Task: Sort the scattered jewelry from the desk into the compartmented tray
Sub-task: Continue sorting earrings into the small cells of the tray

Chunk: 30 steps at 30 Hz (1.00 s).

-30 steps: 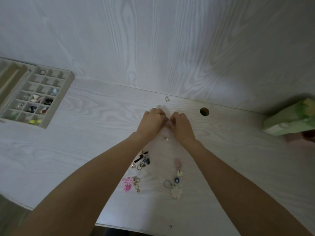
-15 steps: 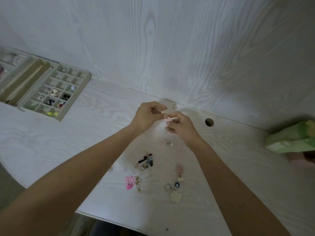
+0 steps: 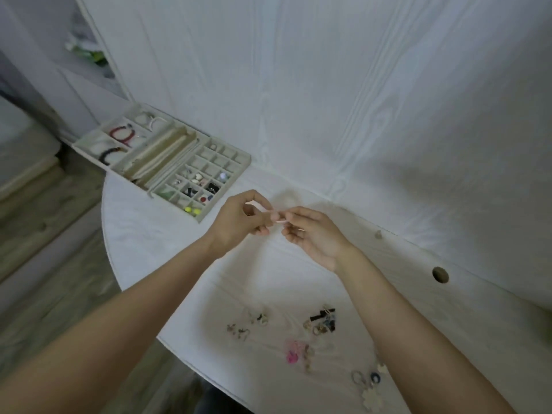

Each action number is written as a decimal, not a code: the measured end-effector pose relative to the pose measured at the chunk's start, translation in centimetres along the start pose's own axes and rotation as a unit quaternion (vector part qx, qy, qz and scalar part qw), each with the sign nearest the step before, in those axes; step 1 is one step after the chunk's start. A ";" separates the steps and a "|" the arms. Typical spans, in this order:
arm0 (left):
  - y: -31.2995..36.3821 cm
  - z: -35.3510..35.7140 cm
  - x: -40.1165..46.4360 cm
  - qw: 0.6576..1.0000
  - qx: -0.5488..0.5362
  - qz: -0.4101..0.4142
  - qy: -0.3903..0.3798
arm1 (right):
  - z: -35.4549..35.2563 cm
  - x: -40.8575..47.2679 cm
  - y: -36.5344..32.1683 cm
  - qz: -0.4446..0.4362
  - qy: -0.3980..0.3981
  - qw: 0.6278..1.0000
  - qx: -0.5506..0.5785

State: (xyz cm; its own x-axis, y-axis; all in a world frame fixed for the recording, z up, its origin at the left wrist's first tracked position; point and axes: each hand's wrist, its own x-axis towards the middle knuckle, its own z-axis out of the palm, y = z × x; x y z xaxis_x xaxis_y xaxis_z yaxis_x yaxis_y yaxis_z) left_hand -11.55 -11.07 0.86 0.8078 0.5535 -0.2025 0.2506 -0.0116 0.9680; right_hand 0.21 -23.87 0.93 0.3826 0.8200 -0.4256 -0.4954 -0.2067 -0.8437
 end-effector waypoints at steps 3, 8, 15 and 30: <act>-0.6 -4.0 0.2 1.000 -0.008 -0.018 0.009 | 3.4 2.7 0.5 0.012 0.001 1.000 -0.012; -2.9 -9.7 0.9 0.993 -0.083 -0.084 0.011 | 7.9 7.0 1.1 0.026 0.027 0.996 -0.087; -4.5 -15.9 3.7 0.994 -0.052 -0.088 0.044 | 12.5 13.0 1.5 0.040 0.055 0.987 -0.146; -7.0 -21.9 10.7 0.988 0.114 -0.096 0.030 | 15.5 21.1 2.1 0.012 0.094 0.966 -0.240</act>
State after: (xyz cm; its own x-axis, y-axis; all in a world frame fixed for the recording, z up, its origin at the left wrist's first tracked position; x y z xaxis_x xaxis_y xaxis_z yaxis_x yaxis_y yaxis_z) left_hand -16.37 13.15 -4.87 0.7022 0.6128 -0.3624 0.5147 -0.0854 0.8531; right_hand -4.81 1.22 -4.69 0.5321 0.7099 -0.4614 -0.1043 -0.4858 -0.8678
